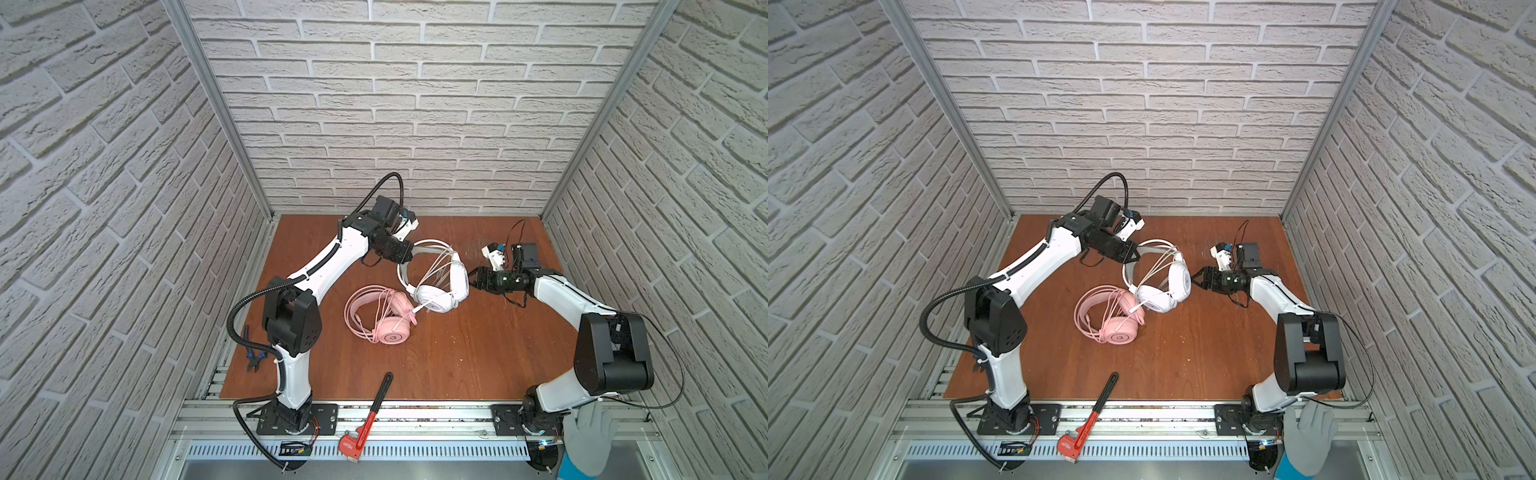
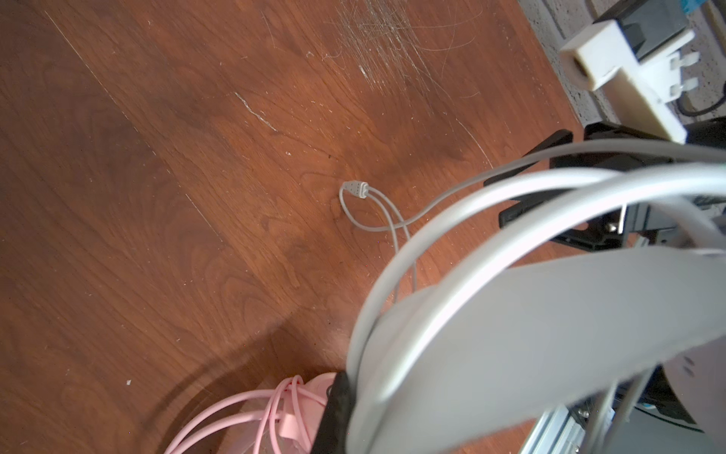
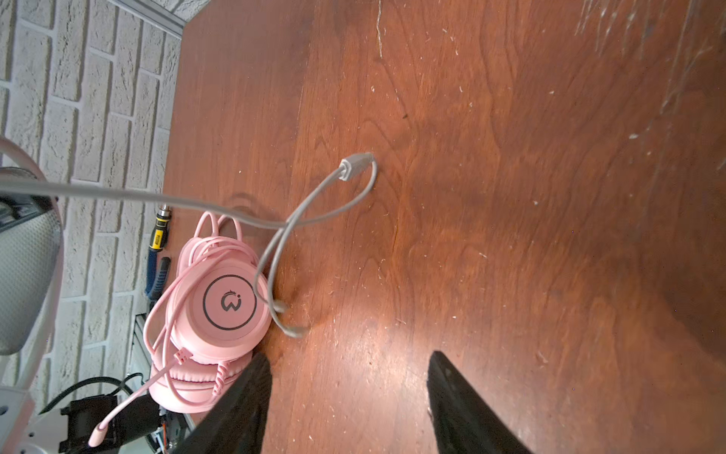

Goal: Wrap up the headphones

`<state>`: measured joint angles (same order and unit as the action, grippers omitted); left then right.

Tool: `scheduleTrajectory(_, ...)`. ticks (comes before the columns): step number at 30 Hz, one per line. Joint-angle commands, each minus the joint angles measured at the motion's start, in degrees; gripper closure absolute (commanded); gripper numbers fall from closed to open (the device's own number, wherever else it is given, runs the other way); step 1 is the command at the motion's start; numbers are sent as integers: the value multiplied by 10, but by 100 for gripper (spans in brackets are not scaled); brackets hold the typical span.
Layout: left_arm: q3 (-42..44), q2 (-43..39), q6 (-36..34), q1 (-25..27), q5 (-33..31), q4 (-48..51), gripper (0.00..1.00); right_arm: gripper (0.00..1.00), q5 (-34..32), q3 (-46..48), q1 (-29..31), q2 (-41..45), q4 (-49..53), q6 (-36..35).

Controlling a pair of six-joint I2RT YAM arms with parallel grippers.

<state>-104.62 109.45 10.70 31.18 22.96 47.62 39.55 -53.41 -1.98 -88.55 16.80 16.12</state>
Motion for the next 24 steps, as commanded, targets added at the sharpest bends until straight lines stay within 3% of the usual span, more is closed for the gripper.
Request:
scheduleTrajectory(1, -19, -5, 10, -3, 41, -15, 100, 36, 32, 27, 4, 6, -93, 75)
scheduleTrajectory(6, -23, -1, 5, -2, 53, -5, 100, 35, 27, 46, 2, -2, -164, 155)
scheduleTrajectory(14, -39, 10, -12, 7, 61, 22, 100, 35, -13, -10, -10, -12, -128, 162)
scheduleTrajectory(24, -44, 20, -15, 10, 60, 28, 100, 42, 24, 0, -8, -49, -111, 136)
